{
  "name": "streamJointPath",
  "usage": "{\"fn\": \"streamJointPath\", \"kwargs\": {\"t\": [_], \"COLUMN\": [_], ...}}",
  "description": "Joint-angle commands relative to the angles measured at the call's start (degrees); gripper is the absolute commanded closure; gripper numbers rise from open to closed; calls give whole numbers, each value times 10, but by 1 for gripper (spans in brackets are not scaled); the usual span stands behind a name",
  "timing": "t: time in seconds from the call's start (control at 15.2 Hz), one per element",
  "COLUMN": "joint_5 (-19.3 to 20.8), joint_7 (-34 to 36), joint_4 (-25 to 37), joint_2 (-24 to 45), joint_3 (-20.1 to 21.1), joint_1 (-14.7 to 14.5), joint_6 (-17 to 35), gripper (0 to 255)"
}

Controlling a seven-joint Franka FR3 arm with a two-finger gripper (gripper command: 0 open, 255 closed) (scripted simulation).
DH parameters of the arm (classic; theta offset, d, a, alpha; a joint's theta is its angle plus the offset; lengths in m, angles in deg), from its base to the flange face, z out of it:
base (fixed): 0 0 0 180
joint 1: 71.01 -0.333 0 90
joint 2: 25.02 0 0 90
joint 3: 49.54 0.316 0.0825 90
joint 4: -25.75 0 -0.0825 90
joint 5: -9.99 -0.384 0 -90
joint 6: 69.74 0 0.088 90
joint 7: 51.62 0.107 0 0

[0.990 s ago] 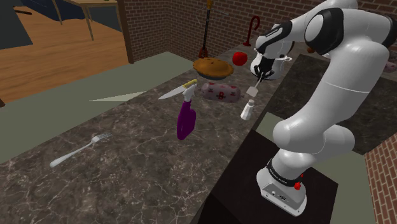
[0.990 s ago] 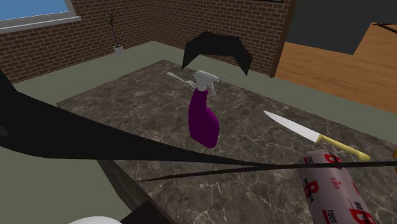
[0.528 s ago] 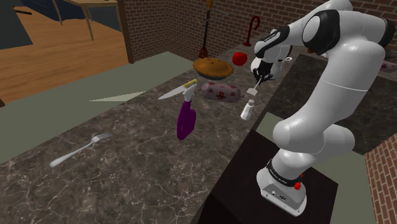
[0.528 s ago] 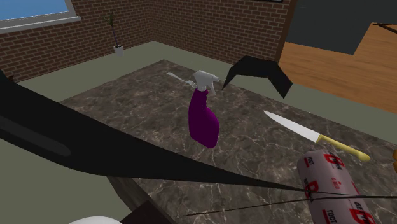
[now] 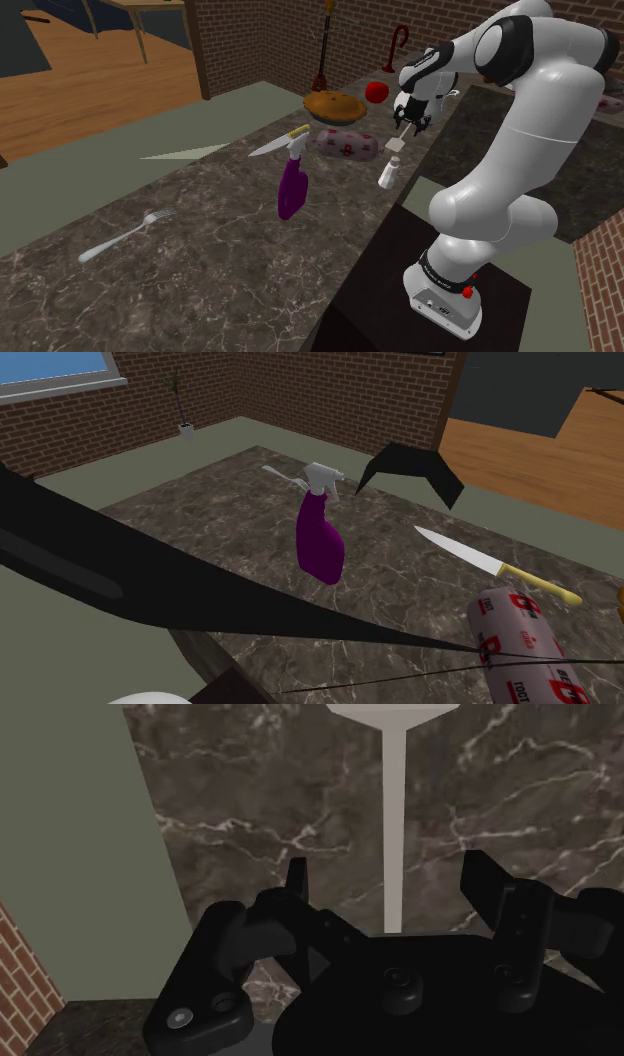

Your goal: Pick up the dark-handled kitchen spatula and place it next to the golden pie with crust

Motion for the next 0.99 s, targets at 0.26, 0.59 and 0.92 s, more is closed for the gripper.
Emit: {"fn": "streamJointPath", "kwargs": {"t": [0.26, 0.59, 0.92], "joint_5": [0, 1, 1], "joint_7": [1, 1, 1], "joint_4": [12, 26, 26], "joint_2": [-21, -38, -38], "joint_3": [1, 1, 1], "joint_1": [-1, -2, -2], "joint_6": [-34, -65, -65], "gripper": [0, 0, 0]}}
